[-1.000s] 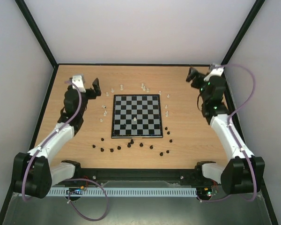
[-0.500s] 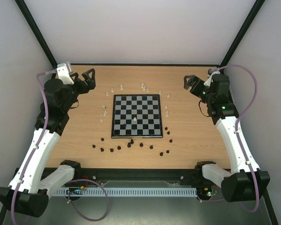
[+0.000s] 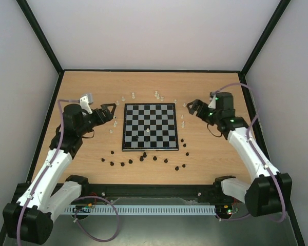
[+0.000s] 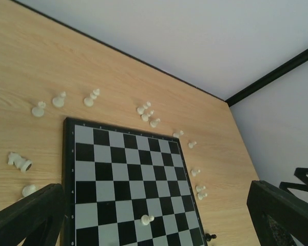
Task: Set up the chess pieces on the board
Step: Pick up the chess piece at the center of the board.
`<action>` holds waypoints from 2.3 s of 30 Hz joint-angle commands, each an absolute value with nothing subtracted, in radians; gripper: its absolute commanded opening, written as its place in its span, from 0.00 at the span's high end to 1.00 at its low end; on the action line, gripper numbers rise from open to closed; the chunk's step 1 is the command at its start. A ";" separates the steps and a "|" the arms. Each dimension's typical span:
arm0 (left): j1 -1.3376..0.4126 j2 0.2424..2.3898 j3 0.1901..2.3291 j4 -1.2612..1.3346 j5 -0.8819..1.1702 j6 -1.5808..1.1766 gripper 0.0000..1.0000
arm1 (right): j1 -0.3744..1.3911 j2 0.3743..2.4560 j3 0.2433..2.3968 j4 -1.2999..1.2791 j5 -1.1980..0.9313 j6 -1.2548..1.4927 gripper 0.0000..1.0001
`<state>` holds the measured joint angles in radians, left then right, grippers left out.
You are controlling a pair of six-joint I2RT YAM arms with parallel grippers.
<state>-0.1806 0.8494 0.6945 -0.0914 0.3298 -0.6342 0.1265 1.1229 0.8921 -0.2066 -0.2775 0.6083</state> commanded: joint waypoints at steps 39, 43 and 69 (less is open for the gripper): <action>-0.430 0.996 0.679 -0.235 0.120 -0.630 0.01 | 0.419 1.687 1.169 -0.426 0.171 0.401 0.58; -0.451 0.971 0.647 -0.220 0.080 -0.646 0.00 | 0.419 1.714 1.185 -0.423 0.172 0.402 0.63; -0.457 0.901 0.606 -0.217 -0.016 -0.657 0.01 | 0.419 1.833 1.178 -0.404 0.206 0.395 0.85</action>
